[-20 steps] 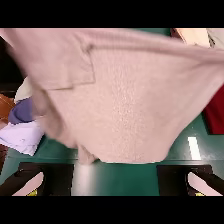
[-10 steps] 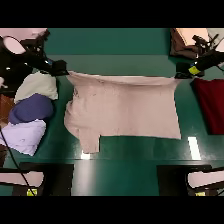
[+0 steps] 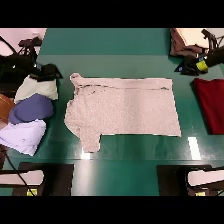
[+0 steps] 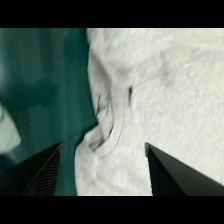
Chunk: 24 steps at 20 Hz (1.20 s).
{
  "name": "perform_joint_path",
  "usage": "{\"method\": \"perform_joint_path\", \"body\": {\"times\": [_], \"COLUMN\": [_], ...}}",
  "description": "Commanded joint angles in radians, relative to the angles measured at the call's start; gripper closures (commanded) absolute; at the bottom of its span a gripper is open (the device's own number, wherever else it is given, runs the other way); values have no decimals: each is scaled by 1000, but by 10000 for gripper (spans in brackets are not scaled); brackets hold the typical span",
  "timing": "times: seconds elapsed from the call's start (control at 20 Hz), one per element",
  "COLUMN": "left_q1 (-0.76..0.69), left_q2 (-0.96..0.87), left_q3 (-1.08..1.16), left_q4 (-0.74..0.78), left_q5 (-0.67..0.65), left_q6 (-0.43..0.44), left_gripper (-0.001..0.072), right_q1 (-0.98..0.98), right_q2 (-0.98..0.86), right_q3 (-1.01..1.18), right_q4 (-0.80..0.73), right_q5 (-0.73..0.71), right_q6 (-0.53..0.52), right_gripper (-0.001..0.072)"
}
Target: Fold the shirts.
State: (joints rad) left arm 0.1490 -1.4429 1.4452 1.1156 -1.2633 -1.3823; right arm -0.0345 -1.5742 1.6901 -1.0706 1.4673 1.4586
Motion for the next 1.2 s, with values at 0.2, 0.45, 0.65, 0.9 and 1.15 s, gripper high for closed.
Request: {"method": "perform_joint_path", "body": {"times": [0.2, 0.45, 0.65, 0.9, 1.15], "left_q1": [42, 42, 42, 30, -86], "left_q2": [310, 321, 320, 311, 311], "left_q3": [-580, -761, -825, -829, -826], "left_q4": [5, -54, -129, -170, -169], "left_q5": [73, 190, 242, 278, 299], "left_q6": [41, 84, 127, 135, 158], "left_gripper": [95, 96, 96, 113, 351], "right_q1": [-142, -199, -237, -264, -264], "right_q2": [445, 631, 712, 747, 703], "right_q3": [-632, -821, -880, -910, -910], "right_q4": [33, 33, 33, 33, 24], "right_q5": [-80, -80, -77, -72, -40], "right_q6": [-40, -40, -40, -40, -40], "right_gripper": [277, 279, 280, 280, 280]}}
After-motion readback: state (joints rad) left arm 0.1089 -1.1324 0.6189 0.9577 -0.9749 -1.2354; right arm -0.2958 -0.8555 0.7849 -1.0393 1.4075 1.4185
